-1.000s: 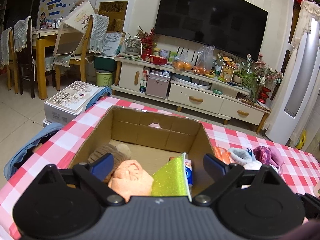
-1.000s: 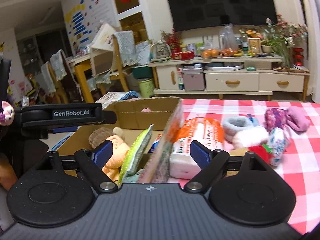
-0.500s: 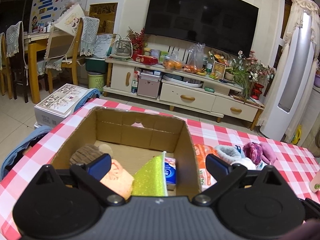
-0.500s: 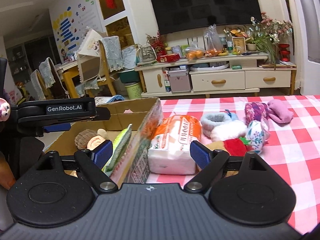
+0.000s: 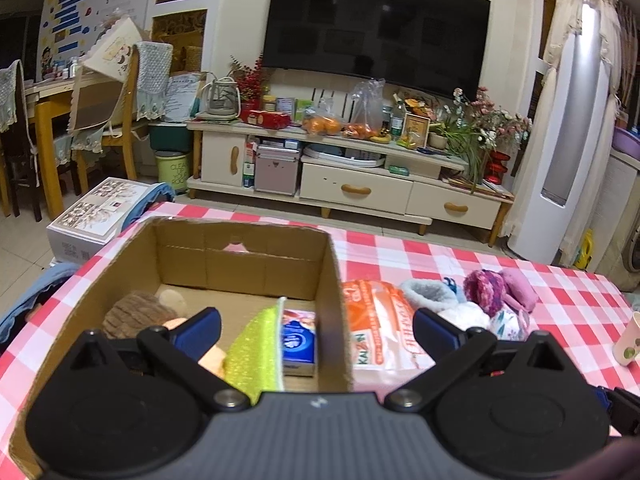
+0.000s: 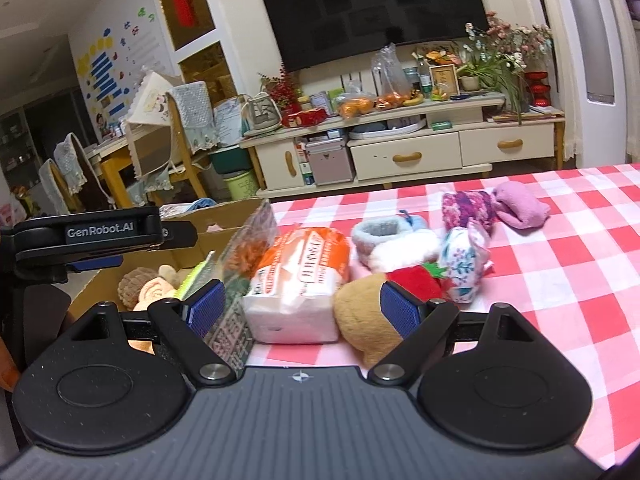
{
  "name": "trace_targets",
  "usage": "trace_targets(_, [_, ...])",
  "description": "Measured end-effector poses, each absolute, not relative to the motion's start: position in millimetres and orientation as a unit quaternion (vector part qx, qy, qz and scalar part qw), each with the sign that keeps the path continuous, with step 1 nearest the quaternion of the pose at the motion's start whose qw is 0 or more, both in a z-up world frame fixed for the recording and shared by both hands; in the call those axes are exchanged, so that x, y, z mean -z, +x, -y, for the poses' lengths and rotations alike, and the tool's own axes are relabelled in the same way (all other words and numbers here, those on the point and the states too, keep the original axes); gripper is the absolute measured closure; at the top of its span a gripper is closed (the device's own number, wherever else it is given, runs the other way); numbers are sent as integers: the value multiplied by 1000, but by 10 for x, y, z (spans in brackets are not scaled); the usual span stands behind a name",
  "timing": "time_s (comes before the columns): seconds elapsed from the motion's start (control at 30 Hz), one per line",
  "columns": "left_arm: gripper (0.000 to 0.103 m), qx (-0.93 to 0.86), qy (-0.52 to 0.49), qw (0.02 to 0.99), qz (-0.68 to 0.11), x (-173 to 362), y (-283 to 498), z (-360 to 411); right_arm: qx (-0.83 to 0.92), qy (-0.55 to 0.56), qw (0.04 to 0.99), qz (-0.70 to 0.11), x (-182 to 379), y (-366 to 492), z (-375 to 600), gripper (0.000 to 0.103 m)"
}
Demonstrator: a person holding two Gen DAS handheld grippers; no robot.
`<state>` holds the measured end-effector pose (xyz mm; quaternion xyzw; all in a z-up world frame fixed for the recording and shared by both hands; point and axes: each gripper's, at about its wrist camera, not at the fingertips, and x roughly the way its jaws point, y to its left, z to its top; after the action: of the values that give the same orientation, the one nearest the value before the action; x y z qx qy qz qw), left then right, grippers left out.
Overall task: Organize soft objects
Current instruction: 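Withdraw both tools from the box back toward the table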
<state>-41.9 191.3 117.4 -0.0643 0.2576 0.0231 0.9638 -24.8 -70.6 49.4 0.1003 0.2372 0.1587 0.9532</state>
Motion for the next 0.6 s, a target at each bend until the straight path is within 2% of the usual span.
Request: trace_targets(0.6, [1, 10, -18, 965, -260, -1102, -368, -1427, -103, 125, 959, -233, -421, -324, 837, 0])
